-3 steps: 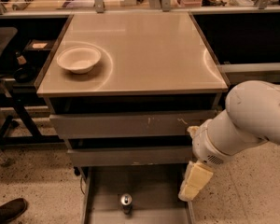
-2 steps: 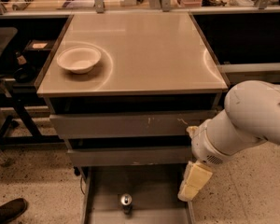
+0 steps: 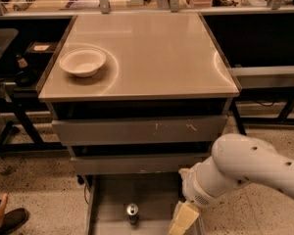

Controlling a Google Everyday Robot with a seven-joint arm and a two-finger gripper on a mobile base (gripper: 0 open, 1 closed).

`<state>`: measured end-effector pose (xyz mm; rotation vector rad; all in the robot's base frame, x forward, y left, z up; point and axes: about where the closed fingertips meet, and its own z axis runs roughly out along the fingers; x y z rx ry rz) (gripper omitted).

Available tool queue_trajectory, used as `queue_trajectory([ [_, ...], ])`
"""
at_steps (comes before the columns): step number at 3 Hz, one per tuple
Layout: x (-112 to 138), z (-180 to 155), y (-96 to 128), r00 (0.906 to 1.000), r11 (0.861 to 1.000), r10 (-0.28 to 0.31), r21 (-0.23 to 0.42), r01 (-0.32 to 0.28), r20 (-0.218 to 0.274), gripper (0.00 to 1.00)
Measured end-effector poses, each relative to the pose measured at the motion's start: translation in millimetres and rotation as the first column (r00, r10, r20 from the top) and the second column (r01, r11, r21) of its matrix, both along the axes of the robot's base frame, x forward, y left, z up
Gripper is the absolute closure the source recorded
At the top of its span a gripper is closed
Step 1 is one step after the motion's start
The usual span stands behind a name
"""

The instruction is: Pick redbull can from bottom drawer and place on counter

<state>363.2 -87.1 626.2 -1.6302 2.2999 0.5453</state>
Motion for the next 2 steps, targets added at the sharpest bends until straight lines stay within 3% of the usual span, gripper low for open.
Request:
queue_trajectory([
  [1, -6.6, -69.9, 29.0, 0.9985, 0.997, -0.025, 0.069, 0.028, -0.049, 0.00],
  [2, -6.6, -69.9, 29.0, 0.9985, 0.997, -0.025, 0.069, 0.028, -0.049, 0.00],
])
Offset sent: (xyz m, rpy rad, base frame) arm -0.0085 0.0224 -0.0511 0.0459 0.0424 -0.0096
